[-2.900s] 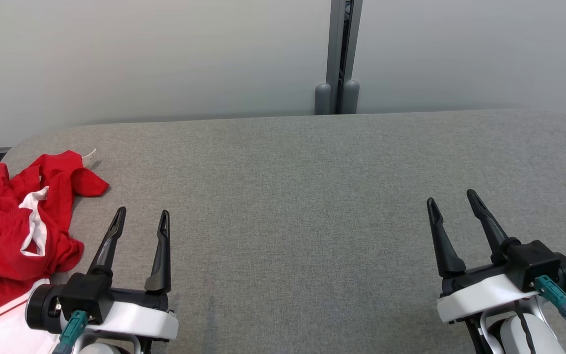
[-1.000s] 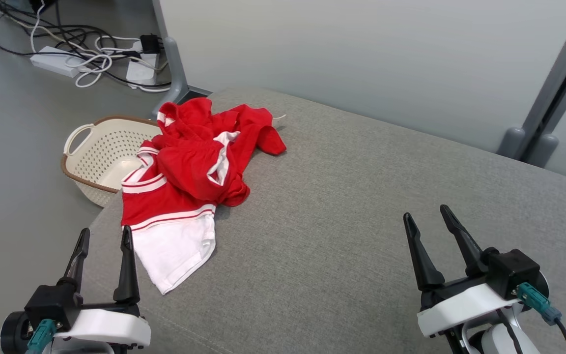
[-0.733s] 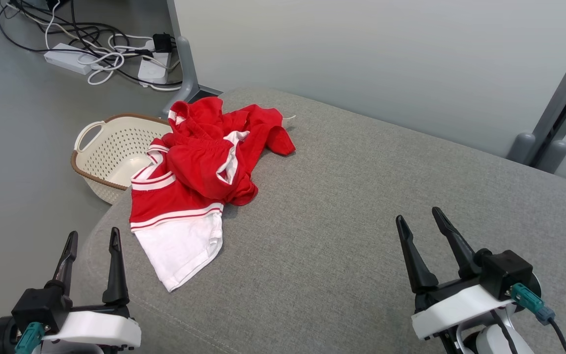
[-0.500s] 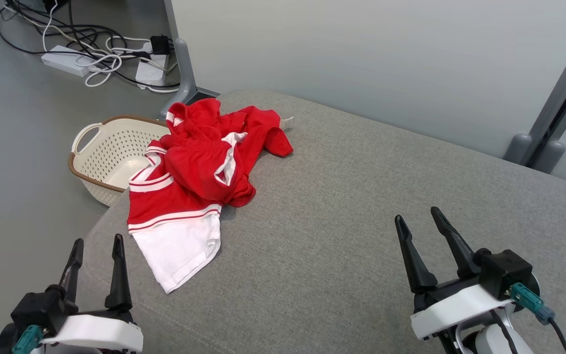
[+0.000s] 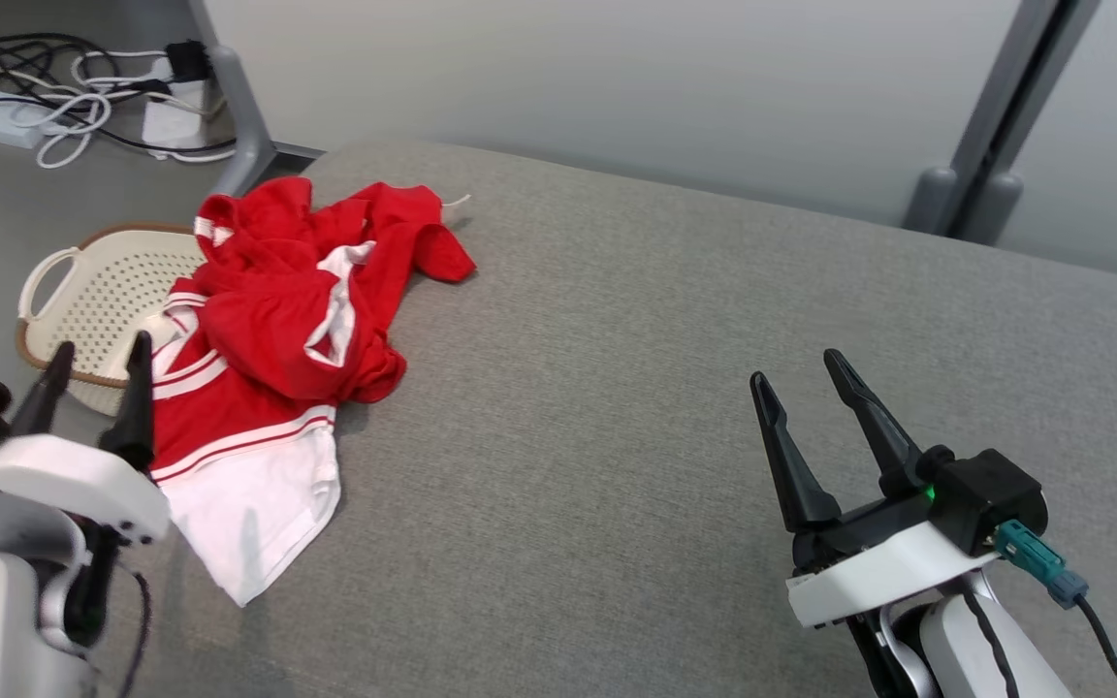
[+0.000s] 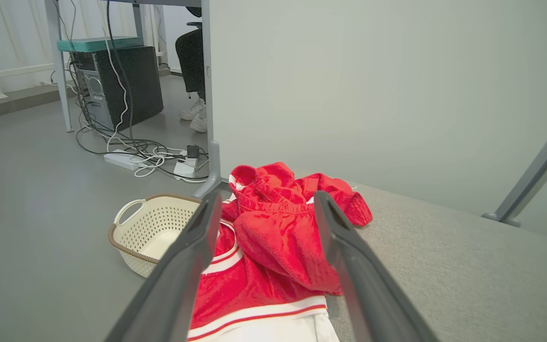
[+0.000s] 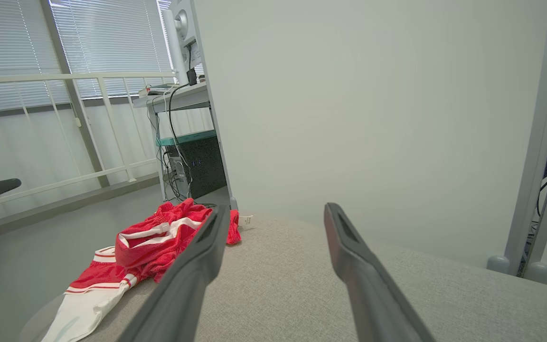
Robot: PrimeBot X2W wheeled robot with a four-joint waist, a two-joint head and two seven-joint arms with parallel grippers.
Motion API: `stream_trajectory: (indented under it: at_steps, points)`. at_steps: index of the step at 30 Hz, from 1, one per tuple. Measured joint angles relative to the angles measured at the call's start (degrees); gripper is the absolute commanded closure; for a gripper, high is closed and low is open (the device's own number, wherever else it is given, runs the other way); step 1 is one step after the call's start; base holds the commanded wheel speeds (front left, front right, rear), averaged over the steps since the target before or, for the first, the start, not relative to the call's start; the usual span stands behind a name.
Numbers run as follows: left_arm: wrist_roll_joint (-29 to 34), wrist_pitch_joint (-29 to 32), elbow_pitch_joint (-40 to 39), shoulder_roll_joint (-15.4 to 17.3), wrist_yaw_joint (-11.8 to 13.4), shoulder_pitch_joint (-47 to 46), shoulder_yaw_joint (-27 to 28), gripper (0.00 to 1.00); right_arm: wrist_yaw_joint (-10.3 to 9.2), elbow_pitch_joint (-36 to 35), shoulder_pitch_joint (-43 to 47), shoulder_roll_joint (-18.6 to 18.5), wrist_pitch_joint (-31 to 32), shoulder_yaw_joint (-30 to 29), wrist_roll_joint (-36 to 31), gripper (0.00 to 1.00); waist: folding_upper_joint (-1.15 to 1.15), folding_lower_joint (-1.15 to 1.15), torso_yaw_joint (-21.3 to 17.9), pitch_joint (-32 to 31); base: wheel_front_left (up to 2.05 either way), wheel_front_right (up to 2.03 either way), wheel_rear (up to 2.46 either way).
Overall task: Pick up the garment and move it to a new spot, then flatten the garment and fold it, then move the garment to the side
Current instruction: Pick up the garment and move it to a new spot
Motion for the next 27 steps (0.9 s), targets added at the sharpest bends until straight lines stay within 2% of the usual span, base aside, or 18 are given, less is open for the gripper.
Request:
stream_trajectory:
  at_steps: [1,2,7,17,21,27]
  points:
    - [-0.81,2.63,1.47,2.35,0.0,-2.89,0.63,0.0,0.0,-0.6,-0.74,-0.07,0.0,0.63,-0.31,0.0,0.0,0.0,-1.59,0.94,0.0,0.0,0.0]
    - [-0.81,2.63,1.47,2.35,0.0,-2.89,0.63,0.0,0.0,-0.6,-0.74,-0.07,0.0,0.63,-0.31,0.0,0.0,0.0,-1.59,0.94,0.0,0.0,0.0]
    - [-5.45,11.17,6.81,7.56,-0.2,-9.87,1.27,0.0,0.01,-1.71,-2.85,-0.04,0.0,1.86,-1.35,0.0,0.0,0.0,-5.8,3.6,0.0,0.0,0.0]
    - [-18.14,24.94,17.94,18.72,-0.35,-18.99,-2.61,0.0,0.01,-1.94,-5.77,-0.09,0.0,4.26,-1.67,0.0,0.0,0.0,-14.52,9.63,0.0,0.0,0.0]
    - [-21.79,26.69,21.36,21.98,-0.35,-20.83,-3.47,0.0,0.01,-2.27,-6.44,-0.1,0.0,4.33,-1.58,0.0,0.0,0.0,-17.97,12.04,0.0,0.0,0.0]
    - [-25.83,31.38,25.57,24.85,-0.35,-21.09,-6.44,0.0,0.0,-2.58,-7.16,-0.12,0.0,4.46,-1.15,0.0,0.0,0.0,-22.24,15.07,0.0,0.0,0.0]
